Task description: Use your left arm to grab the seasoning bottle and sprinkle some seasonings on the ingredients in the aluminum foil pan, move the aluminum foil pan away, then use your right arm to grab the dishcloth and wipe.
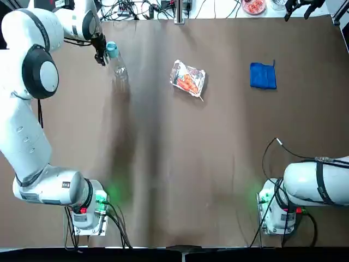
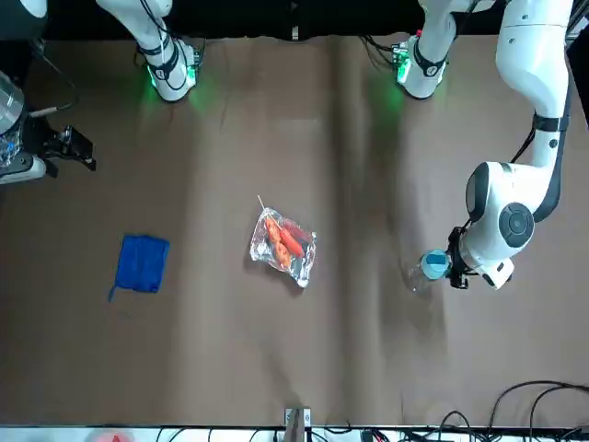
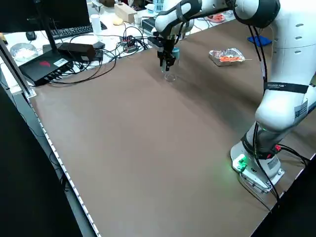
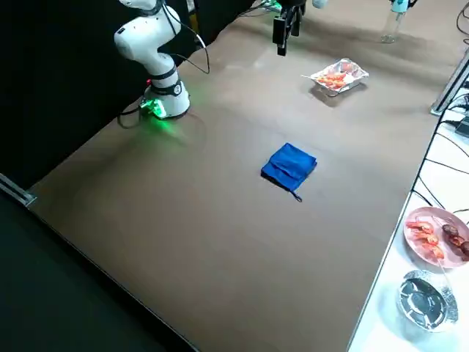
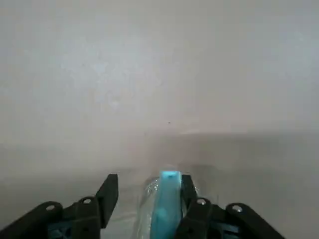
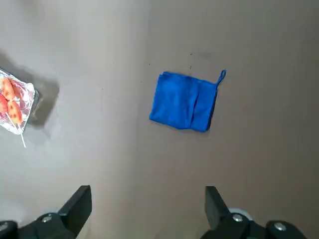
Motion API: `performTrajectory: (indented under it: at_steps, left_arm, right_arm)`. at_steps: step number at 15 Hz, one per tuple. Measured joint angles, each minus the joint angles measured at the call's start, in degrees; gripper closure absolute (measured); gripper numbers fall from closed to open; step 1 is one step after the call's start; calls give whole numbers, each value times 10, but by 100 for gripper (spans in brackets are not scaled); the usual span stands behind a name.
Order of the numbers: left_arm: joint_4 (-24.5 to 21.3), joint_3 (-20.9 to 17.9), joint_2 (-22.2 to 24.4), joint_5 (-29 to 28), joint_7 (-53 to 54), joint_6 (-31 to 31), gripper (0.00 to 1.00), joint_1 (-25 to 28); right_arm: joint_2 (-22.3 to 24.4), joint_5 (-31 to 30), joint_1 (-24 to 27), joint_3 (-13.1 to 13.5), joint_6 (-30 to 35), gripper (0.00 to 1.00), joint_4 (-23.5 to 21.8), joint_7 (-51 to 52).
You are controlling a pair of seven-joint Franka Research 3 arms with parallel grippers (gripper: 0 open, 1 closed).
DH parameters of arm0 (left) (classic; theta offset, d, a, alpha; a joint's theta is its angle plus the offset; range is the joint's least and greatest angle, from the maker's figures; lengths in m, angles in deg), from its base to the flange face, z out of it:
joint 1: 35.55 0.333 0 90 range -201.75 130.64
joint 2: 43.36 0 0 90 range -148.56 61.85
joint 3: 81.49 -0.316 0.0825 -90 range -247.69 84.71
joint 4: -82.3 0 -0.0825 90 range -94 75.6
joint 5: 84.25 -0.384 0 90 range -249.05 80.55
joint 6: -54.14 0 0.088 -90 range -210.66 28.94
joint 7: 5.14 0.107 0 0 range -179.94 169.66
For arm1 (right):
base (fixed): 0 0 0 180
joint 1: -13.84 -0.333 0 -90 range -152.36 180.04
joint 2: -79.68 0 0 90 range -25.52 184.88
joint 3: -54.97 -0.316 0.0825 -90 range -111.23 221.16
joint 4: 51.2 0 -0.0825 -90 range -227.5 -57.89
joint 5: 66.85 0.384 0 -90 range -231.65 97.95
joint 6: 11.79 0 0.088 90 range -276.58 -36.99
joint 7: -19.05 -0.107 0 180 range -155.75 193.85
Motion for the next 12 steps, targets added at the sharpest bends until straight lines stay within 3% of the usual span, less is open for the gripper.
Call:
performTrajectory:
  at_steps: [2,11,12]
  left_arm:
    - [0,0,0,-3,0,1,48,0]
    - [0,1,0,-3,0,3,60,-1]
    - [1,1,0,-3,0,3,70,-1]
  right_arm:
    - [0,0,0,0,0,0,0,0]
    - [0,0,0,0,0,0,0,-1]
    - [0,0,0,0,0,0,-1,-1]
